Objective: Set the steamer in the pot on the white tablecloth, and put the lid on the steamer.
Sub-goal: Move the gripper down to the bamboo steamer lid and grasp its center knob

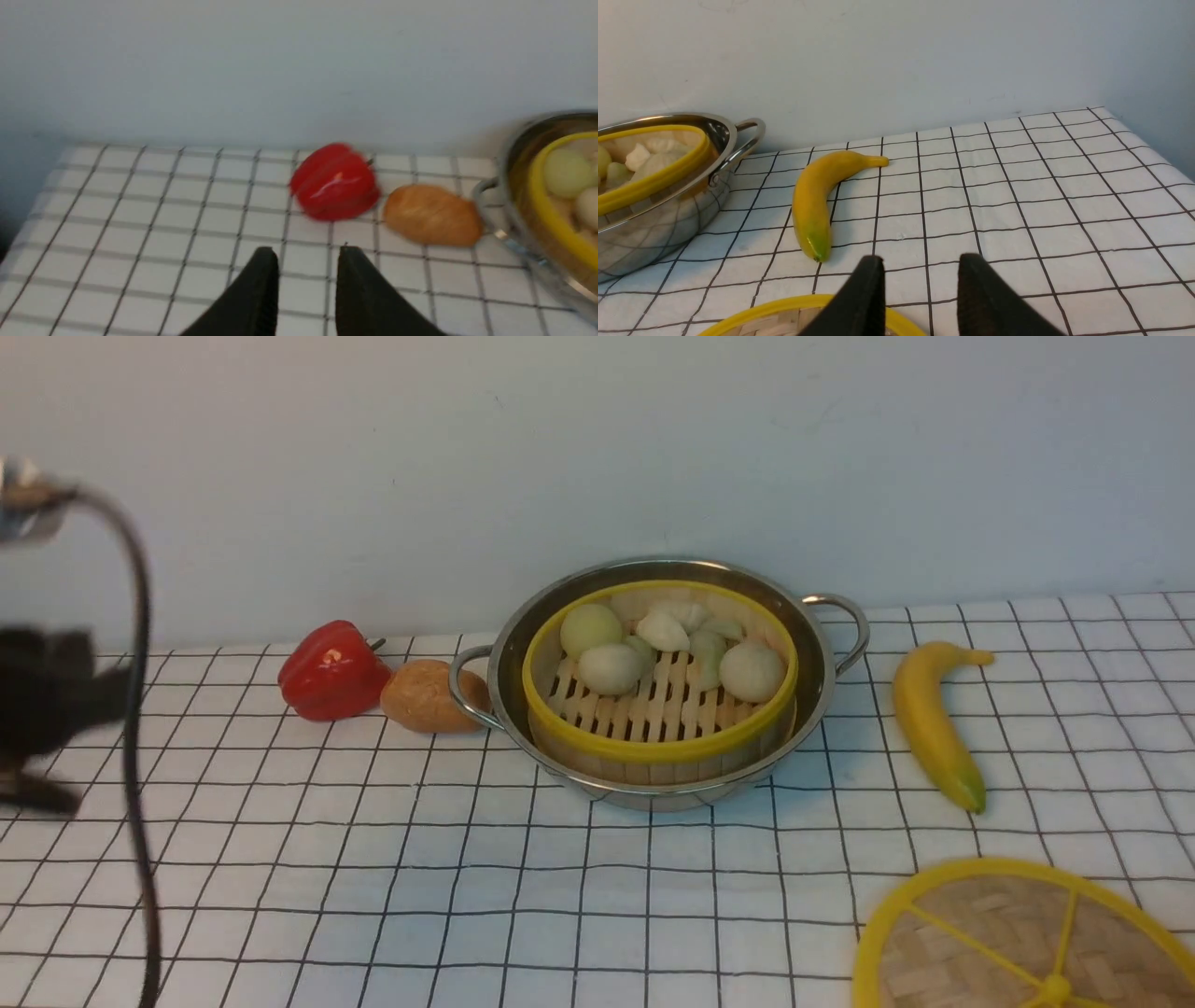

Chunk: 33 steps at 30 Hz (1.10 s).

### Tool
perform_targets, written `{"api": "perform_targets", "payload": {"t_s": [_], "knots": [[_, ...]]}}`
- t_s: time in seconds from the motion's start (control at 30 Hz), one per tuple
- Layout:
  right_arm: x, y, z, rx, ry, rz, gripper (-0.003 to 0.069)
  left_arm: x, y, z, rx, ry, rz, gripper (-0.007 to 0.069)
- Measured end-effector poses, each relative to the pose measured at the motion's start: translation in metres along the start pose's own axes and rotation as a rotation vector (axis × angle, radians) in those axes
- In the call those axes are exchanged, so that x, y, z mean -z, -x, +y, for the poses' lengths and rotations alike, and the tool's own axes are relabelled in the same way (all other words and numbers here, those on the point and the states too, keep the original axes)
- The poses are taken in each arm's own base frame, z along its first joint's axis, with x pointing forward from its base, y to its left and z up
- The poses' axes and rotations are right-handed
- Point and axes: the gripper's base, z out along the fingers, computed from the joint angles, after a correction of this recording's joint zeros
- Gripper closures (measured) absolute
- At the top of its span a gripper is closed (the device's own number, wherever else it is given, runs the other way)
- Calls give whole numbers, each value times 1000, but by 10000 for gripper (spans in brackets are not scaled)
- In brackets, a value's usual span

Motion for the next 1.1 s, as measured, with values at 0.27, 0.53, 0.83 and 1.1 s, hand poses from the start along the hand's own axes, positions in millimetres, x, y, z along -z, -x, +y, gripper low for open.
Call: {"api": "perform_targets", "payload": {"t_s": [0.27,0.53,0.83,1.1], "knots": [[0,0,0,0,0,0,419,56,-101,8,25,83,-197,445],[0,0,0,0,0,0,419,62,-135,7,-72,95,-120,433],[0,0,0,-1,0,0,419,61,-161,5,-47,45,-136,417],[0,0,0,-1,0,0,419,61,-161,3,-18,20,-151,405]]}}
